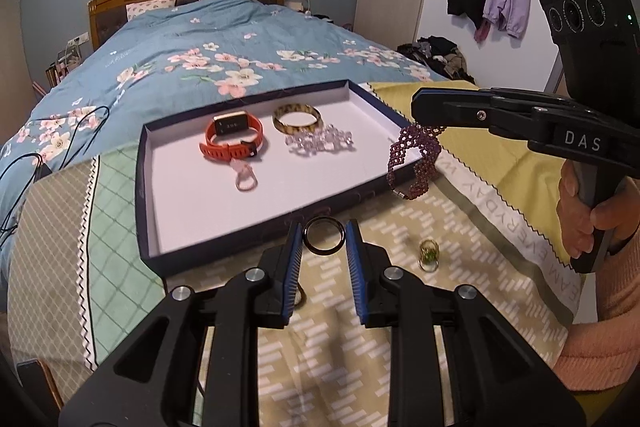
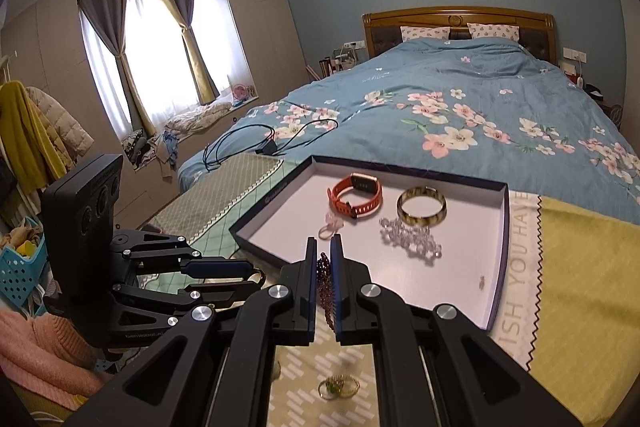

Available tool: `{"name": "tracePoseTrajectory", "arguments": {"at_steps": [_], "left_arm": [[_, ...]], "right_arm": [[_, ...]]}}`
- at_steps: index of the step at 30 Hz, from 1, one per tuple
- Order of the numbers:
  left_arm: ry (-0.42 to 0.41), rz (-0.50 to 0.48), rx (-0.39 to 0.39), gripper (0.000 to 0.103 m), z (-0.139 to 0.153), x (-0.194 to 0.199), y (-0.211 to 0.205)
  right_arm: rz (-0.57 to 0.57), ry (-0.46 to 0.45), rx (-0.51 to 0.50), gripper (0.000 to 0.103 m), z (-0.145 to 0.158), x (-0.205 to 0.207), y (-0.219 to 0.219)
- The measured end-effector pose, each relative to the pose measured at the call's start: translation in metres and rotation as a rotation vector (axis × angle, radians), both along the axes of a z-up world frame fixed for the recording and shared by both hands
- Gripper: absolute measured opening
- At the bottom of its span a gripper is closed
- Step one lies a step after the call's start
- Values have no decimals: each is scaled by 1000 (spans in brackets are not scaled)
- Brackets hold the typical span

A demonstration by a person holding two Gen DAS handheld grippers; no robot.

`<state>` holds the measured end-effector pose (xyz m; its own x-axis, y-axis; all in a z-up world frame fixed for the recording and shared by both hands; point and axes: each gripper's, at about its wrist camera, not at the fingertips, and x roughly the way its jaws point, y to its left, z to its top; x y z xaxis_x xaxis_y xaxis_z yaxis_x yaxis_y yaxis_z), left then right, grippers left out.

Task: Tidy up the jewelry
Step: 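Release the dark red bracelet in the box with the right tool while the left carries the black ring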

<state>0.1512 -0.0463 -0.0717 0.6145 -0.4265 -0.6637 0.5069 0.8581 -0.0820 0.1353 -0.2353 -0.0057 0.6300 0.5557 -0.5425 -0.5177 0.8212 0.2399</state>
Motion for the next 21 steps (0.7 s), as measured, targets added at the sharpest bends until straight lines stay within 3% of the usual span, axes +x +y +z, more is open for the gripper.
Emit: {"name": "tracePoseTrajectory", "arguments": {"at_steps": [21], "left_arm": [[-15,42,6,23,7,35,2]], "right_arm": [[-50,10,15,5,-2,41,-2]]}}
